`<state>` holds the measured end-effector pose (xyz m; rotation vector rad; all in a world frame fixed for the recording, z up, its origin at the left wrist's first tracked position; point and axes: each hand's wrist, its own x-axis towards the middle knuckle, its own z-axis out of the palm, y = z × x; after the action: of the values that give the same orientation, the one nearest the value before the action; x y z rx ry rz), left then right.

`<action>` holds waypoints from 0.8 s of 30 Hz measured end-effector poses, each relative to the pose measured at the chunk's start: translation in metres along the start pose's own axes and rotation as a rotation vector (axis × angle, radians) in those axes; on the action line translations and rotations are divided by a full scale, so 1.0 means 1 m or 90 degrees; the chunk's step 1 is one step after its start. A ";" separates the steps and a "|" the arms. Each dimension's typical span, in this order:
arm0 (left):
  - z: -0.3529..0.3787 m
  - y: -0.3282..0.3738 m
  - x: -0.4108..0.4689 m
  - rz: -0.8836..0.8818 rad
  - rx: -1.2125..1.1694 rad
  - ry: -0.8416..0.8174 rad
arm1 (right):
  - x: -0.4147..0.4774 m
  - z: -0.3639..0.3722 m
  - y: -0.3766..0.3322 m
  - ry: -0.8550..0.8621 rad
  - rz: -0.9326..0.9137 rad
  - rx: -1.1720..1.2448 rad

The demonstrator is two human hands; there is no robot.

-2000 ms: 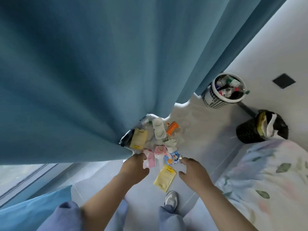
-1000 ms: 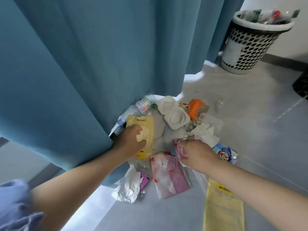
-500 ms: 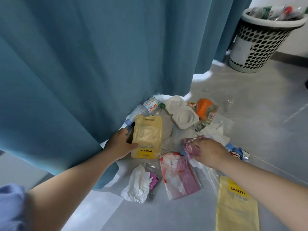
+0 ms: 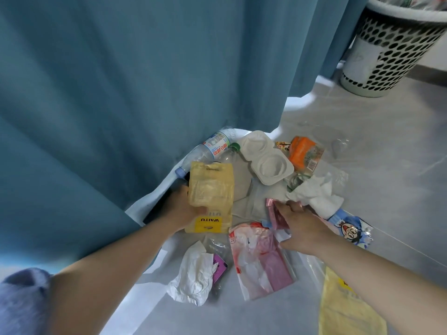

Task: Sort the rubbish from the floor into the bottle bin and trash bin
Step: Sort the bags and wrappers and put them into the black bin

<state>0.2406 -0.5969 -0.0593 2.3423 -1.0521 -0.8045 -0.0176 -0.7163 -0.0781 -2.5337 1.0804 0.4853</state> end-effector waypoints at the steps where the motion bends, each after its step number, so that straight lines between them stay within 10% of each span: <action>1: 0.002 0.000 0.001 -0.007 -0.004 0.002 | 0.002 0.001 0.000 0.008 0.001 -0.002; 24: -0.035 -0.017 -0.038 -0.028 -0.113 0.019 | -0.023 -0.012 -0.011 0.180 -0.002 -0.097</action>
<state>0.2517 -0.5516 -0.0316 2.2266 -0.8828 -0.8409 -0.0221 -0.7000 -0.0554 -2.8003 1.1754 0.2172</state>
